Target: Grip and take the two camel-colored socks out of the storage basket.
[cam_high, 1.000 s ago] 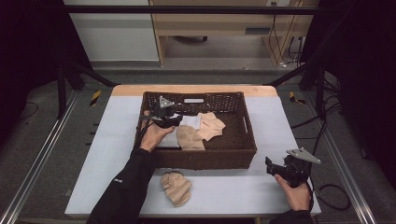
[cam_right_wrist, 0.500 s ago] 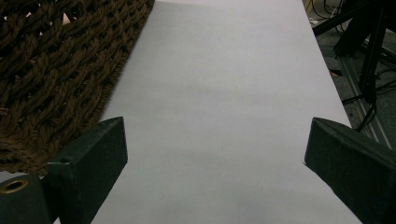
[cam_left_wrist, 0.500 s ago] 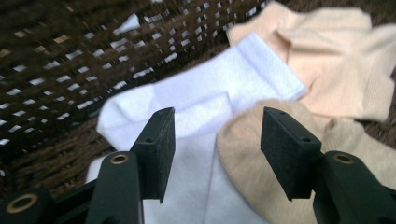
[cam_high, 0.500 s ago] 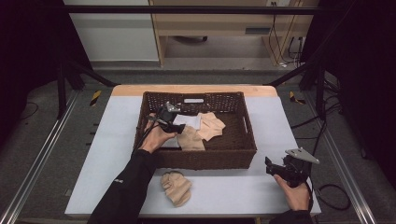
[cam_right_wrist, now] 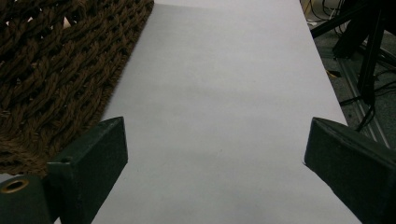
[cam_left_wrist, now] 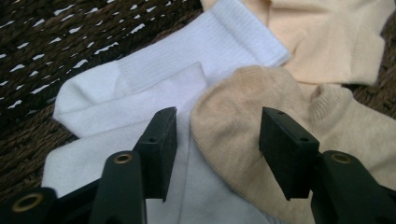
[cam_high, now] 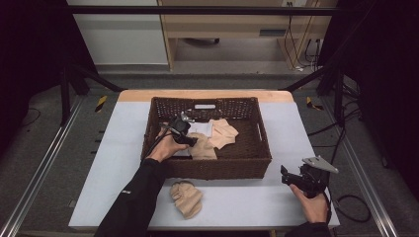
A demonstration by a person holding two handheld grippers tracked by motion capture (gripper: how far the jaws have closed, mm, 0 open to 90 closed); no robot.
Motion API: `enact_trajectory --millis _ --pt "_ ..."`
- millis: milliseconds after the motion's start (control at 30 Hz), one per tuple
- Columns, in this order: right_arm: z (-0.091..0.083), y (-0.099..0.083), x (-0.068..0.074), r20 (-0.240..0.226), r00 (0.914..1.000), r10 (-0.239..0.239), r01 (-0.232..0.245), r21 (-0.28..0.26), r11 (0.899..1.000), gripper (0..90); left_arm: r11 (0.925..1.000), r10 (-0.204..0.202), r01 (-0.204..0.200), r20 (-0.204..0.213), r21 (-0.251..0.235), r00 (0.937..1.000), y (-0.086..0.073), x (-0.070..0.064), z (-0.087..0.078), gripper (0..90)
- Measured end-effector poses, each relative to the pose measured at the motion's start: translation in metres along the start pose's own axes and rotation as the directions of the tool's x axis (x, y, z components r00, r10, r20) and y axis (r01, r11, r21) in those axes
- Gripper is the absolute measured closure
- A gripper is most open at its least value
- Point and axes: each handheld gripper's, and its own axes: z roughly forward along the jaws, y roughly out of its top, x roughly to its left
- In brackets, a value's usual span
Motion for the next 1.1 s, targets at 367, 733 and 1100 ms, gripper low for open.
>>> enact_trajectory --millis 367,733,1100 --pt "0.001 0.0 0.001 0.002 1.0 0.003 -0.003 0.005 1.0 6.4 0.9989 0.034 -0.036 0.067 0.029 0.9972 0.0 -0.004 0.003 52.0" --pt "0.001 0.0 0.001 0.002 1.0 -0.007 0.007 0.007 1.0 6.7 0.9971 0.023 -0.028 0.073 0.071 0.9971 0.002 -0.006 -0.006 83.8" --pt "0.001 -0.001 0.0 0.005 1.0 -0.001 0.001 0.012 1.0 6.7 0.9679 -0.009 0.037 0.113 -0.249 0.9936 0.011 -0.007 -0.039 84.4"
